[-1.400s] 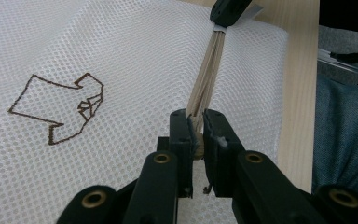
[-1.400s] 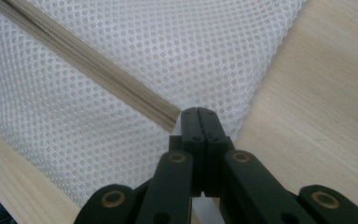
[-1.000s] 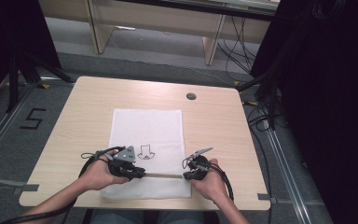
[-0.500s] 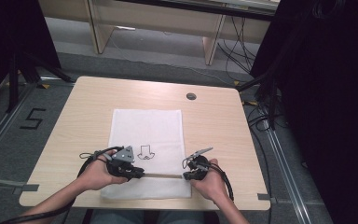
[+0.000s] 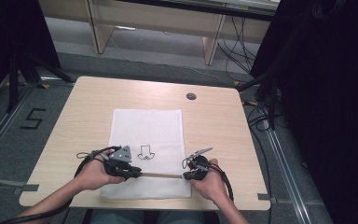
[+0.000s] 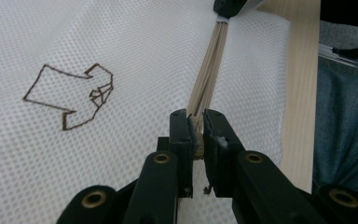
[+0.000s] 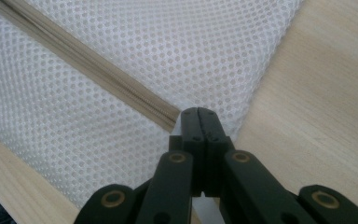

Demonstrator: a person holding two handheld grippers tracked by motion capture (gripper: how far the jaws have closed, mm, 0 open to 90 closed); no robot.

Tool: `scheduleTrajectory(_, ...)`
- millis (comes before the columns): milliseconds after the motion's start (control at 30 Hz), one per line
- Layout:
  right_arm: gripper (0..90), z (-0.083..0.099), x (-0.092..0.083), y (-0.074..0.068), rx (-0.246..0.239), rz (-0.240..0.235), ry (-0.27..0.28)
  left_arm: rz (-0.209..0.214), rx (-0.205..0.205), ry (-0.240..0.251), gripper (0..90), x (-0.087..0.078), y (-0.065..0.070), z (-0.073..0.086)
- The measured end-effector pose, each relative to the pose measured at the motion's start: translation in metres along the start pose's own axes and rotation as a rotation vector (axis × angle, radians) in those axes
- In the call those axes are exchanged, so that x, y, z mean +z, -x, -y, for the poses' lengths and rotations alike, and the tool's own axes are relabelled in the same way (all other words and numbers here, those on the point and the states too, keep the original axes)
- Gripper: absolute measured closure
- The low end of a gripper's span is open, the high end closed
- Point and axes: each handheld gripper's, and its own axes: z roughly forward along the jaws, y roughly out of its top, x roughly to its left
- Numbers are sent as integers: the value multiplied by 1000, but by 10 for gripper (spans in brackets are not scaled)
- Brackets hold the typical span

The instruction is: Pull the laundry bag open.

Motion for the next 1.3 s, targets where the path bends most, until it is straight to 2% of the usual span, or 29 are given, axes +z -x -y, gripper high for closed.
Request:
scheduleTrajectory(33, 900, 0, 0, 0, 0, -1, -1, 9, -26, 15, 820, 0, 0, 2)
scheduleTrajectory(67, 900, 0, -1, -1, 20, -5, -15, 4, -32, 15, 819, -1, 0, 2)
scheduleTrajectory(100, 900, 0, 0, 1, -2, -3, -1, 8, -35, 18, 820, -1, 0, 3)
scheduleTrajectory(167, 900, 0, 0, 1, -1, -3, -2, 0, -28, 15, 819, -1, 1, 3)
scheduleTrajectory(200, 900, 0, -1, -1, 20, -6, -15, 6, -25, 15, 820, -1, 0, 2)
scheduleTrajectory(267, 900, 0, -1, -1, 18, -5, -15, 2, -29, 16, 819, -2, 0, 2)
scheduleTrajectory(300, 900, 0, -1, -1, 18, -4, -13, 1, -13, 11, 820, -2, -1, 2)
scheduleTrajectory(367, 900, 0, 0, 1, -1, -4, -2, 4, -26, 16, 820, -1, 0, 3)
scheduleTrajectory(667, 900, 0, 0, 1, 6, -4, -3, 14, -6, 10, 819, -3, -2, 4)
scheduleTrajectory(700, 900, 0, 0, 1, 3, -4, -1, 17, -24, 13, 820, -4, -2, 5)
scheduleTrajectory(733, 900, 0, 0, 1, -2, -4, 1, 18, -8, 19, 820, -4, -3, 5)
scheduleTrajectory(767, 900, 0, 0, 1, -1, -4, 1, 16, -26, 20, 819, -4, -2, 6)
scheduleTrajectory(833, 900, 0, 0, 1, 0, -5, 0, 19, -7, 18, 820, -4, -3, 6)
scheduleTrajectory(867, 900, 0, 0, 1, 0, -5, 0, 19, -27, 16, 819, -3, -2, 7)
scheduleTrajectory(1033, 900, 0, 0, 1, -1, -4, 1, 16, -8, 20, 819, -7, -4, 8)
scheduleTrajectory(1067, 900, 0, 0, 1, 3, -4, -1, 17, -35, 22, 819, -7, -3, 8)
scheduleTrajectory(1133, 900, 0, 0, 1, 4, -4, -1, 14, -19, 19, 819, -6, -4, 8)
scheduleTrajectory(1267, 900, 0, 0, 1, -2, -3, 2, 14, -30, 17, 819, -7, -3, 9)
scheduleTrajectory(1300, 900, 0, 0, 1, 1, -3, 0, 15, -12, 13, 820, -7, -4, 9)
